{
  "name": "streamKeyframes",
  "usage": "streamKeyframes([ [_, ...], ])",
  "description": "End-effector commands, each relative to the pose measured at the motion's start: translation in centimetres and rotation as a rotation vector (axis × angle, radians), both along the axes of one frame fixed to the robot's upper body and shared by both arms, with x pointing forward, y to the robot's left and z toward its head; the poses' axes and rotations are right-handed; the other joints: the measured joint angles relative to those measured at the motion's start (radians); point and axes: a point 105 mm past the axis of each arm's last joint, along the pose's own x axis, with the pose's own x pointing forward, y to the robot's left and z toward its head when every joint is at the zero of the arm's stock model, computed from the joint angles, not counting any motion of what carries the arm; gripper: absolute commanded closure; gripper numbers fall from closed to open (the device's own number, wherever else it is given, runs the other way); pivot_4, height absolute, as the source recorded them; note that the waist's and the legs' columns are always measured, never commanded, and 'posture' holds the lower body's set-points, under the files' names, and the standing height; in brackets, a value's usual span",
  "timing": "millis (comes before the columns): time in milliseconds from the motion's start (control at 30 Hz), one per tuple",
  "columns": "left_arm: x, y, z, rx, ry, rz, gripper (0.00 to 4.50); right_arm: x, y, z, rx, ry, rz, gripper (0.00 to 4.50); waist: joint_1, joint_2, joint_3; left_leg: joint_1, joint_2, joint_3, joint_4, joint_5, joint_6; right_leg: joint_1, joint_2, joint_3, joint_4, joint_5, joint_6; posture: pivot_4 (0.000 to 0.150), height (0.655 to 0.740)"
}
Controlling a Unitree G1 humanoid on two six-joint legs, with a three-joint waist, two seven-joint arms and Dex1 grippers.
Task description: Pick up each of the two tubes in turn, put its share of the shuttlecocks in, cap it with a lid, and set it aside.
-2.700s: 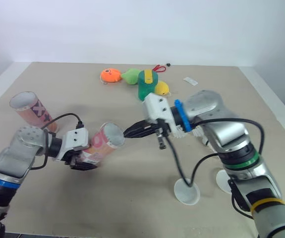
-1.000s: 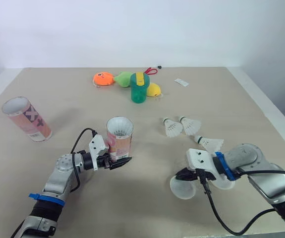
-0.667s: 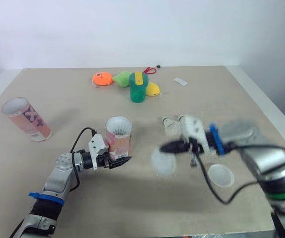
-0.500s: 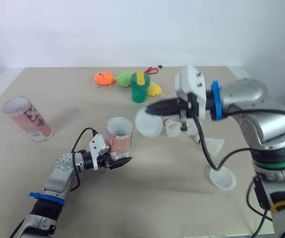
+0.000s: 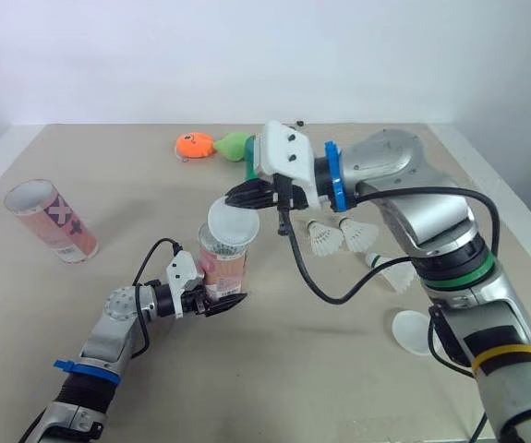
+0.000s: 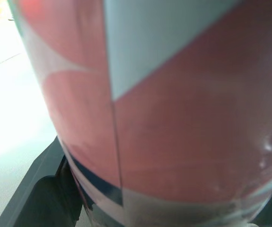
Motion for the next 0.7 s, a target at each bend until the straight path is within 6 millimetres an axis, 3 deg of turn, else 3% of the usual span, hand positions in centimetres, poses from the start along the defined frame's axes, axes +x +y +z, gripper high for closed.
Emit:
streamKeyframes([
  [33,-1.2,0.7,-3.8,0.078,0.154,0.015,0.83,-1.1,0.8,0.6,-0.01,-0.048,0.053,4.47,0.0,0.0,0.0,0.0,0.0,0.0,0.0,0.0,0.0,0.0,0.0,0.0,0.0,0.0,0.0,0.15,0.74],
  [700,-1.1,0.7,-4.0,0.084,0.156,0.021,0.83,-0.3,1.7,-0.8,-0.114,-0.176,0.052,4.47,0.0,0.0,0.0,0.0,0.0,0.0,0.0,0.0,0.0,0.0,0.0,0.0,0.0,0.0,0.0,0.15,0.74],
])
